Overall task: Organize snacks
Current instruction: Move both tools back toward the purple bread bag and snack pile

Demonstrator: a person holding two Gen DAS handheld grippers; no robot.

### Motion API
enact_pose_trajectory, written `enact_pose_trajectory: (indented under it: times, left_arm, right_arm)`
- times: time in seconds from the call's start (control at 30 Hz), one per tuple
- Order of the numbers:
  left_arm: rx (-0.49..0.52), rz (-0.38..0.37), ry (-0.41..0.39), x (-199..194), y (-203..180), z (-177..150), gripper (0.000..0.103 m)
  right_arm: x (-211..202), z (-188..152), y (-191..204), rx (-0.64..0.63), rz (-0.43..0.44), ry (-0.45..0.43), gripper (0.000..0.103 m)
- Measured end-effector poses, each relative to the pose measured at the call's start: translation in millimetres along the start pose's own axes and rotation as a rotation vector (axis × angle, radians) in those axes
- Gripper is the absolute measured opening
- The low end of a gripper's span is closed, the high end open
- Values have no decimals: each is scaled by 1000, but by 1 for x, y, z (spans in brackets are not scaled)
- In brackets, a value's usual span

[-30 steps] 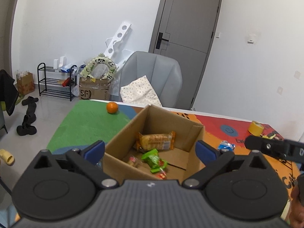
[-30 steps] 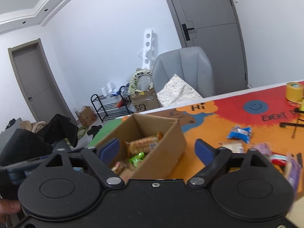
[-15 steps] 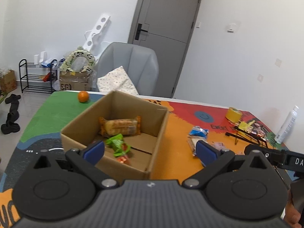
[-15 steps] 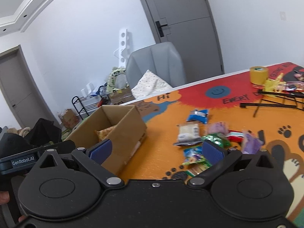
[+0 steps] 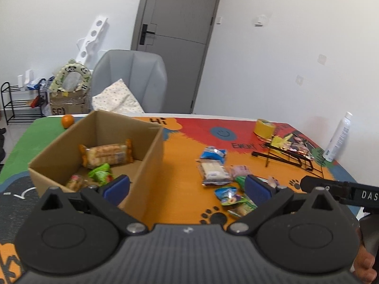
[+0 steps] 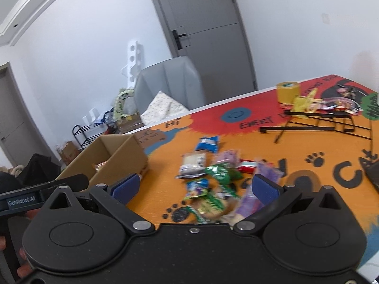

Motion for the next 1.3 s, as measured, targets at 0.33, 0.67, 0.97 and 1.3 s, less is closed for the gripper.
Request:
enact_pose_trajectory:
  times: [0.33, 0.67, 0.97, 1.3]
  left_arm:
    - [16, -56, 45, 23, -30, -4, 103]
    - [29, -88, 36, 45, -50, -6, 103]
    - [40, -84, 43, 78, -56, -11, 101]
    - [16, -88, 89, 117, -53, -16, 84]
  right_arm:
    - [-2, -4, -35, 56, -56, 5, 103]
    - [9, -10, -55, 86, -79, 18, 103]
    - [38, -18, -68, 141, -70, 78, 81]
    - [66, -24, -74, 164, -65, 138, 66]
Point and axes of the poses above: each gripper's, at about its wrist camera, not at the fingertips, and x roughly the way its jaws point, y to its left, z to its top, the point moved 1 cm from there along x, roughly the way its jaws point, and after that the axes turned 4 degrees about y, right-handed, at the moved point
